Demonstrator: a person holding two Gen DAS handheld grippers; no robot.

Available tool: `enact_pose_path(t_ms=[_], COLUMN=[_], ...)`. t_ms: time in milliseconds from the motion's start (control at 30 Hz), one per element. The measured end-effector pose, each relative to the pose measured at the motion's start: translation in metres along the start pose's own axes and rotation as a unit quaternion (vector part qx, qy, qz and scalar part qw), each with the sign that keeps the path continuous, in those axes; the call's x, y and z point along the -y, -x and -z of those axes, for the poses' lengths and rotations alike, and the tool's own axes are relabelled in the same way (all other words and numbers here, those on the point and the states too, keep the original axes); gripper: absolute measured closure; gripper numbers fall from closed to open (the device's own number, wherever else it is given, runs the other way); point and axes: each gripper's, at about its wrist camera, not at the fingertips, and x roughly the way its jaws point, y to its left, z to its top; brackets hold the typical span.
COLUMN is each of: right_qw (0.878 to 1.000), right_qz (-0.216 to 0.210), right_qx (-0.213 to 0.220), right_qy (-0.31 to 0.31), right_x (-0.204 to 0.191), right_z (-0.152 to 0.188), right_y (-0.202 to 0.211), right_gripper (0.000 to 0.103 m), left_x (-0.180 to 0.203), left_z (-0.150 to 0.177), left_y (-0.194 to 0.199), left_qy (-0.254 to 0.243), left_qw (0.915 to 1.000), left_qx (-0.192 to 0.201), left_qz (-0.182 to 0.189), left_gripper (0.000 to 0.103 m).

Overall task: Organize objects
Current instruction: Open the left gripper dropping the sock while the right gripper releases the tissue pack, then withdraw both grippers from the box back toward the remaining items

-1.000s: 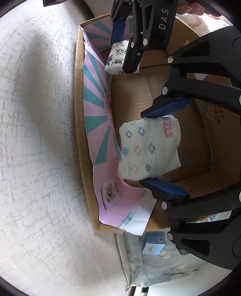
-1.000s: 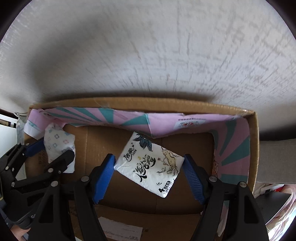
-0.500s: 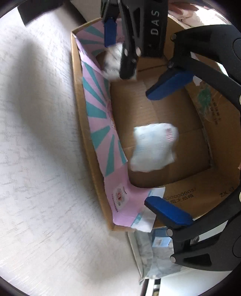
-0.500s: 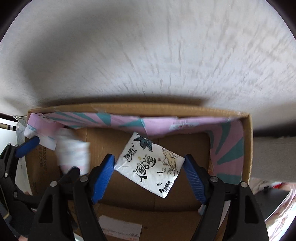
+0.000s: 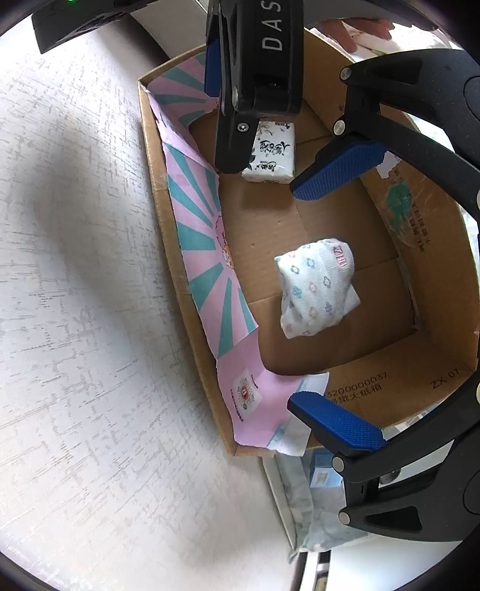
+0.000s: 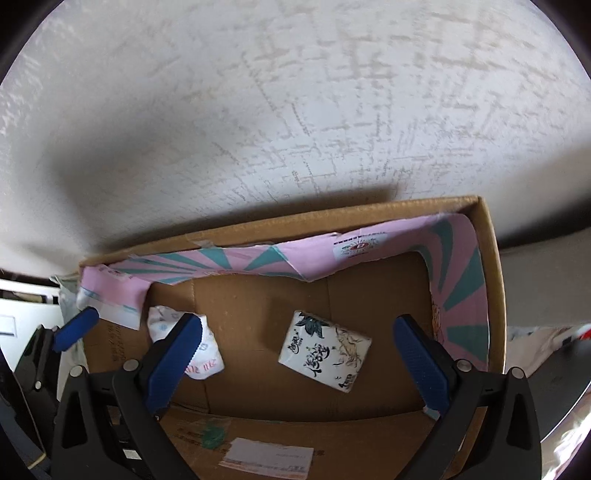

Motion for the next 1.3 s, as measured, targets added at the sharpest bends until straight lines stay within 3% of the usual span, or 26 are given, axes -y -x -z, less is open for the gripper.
enact_pose_path(t_ms=[267, 433, 633, 1000, 1300], right_qw=[1.000, 0.996, 0.989, 0.970, 0.960], right_qz=[0.009, 0.025, 0.012, 0.021, 0.019], right_qx=[0.008, 0.056, 0.128, 0.208, 0.244], right_qy=[0.026, 0.057, 0.079, 0.127, 0.138], right_x=[-0.008, -0.023, -0.038, -0.054, -0.057], right_z=[0.005, 0.011, 0.024, 0.074, 0.122], right_y=[0.025, 0.047, 0.083, 0.129, 0.151], right_gripper=[0.000, 0.000, 0.000, 0.000, 0.000], left_x=[0.002, -0.003, -0.009, -0.035, -0.045], left_z=[0.004, 0.000, 0.003, 0.044, 0.090], left_y=[0.016, 0.030, 0.058, 0.126, 0.158], left_qy=[0.001, -0.001, 0.006, 0.041, 0.073], left_qw=[0.9999, 0.9993, 0.9964, 0.9818, 0.9714], left_qx=[0.015, 0.038, 0.084, 0.185, 0.226], left_qz=[0.008, 0.002, -0.012, -0.009, -0.003], left_gripper=[0.000, 0.000, 0.000, 0.000, 0.000])
